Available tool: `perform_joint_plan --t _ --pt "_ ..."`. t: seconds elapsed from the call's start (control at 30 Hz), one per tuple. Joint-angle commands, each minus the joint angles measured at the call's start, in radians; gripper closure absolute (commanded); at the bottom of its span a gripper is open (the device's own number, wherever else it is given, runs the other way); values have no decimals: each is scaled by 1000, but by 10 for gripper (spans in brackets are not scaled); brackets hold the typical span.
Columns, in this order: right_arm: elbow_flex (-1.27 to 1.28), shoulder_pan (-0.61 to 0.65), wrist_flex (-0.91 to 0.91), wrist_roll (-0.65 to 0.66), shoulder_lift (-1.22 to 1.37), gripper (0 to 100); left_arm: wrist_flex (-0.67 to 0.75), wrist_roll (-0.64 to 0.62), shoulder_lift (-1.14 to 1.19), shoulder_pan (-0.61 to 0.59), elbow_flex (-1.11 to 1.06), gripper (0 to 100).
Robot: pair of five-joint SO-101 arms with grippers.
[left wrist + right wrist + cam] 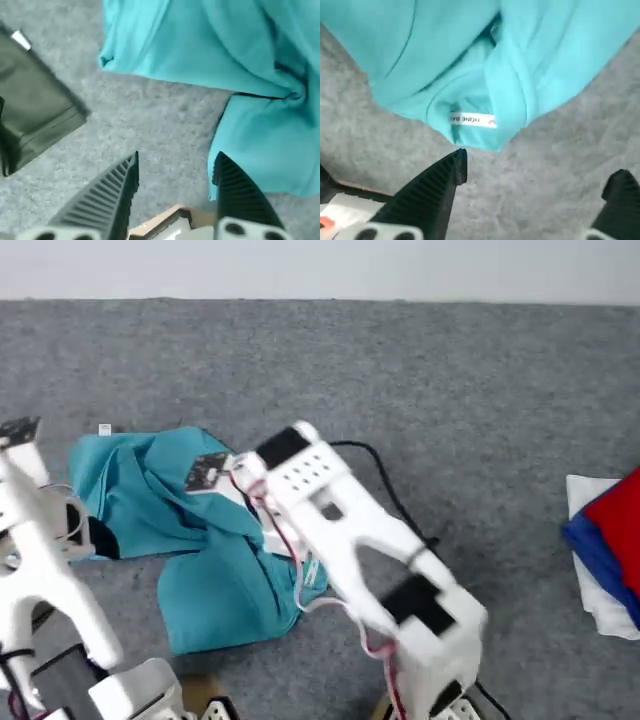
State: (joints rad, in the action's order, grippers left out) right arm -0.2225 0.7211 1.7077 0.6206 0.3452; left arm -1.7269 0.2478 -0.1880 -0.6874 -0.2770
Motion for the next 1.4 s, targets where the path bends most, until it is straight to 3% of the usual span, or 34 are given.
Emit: perform_joint_plan --t 0.0,0.23,0.47,0.57,0.8,1.23,1.37 --pt "-265 18 90 3 160 636 -31 15 -3 -37 -1 764" --pt "-331 74 87 3 248 772 -31 15 -3 -34 -41 764" --pt "-331 108 71 3 351 779 -31 15 -3 -35 -117 764" --pt "-333 58 70 3 395 788 -31 15 -3 -37 -140 764" --pt "-505 -147 87 9 400 970 -31 15 -3 -34 -208 765" --pt "-595 -542 88 97 415 963 -25 60 -3 -35 -228 765" --pt "-594 -516 91 95 372 960 -25 60 2 -34 -228 765"
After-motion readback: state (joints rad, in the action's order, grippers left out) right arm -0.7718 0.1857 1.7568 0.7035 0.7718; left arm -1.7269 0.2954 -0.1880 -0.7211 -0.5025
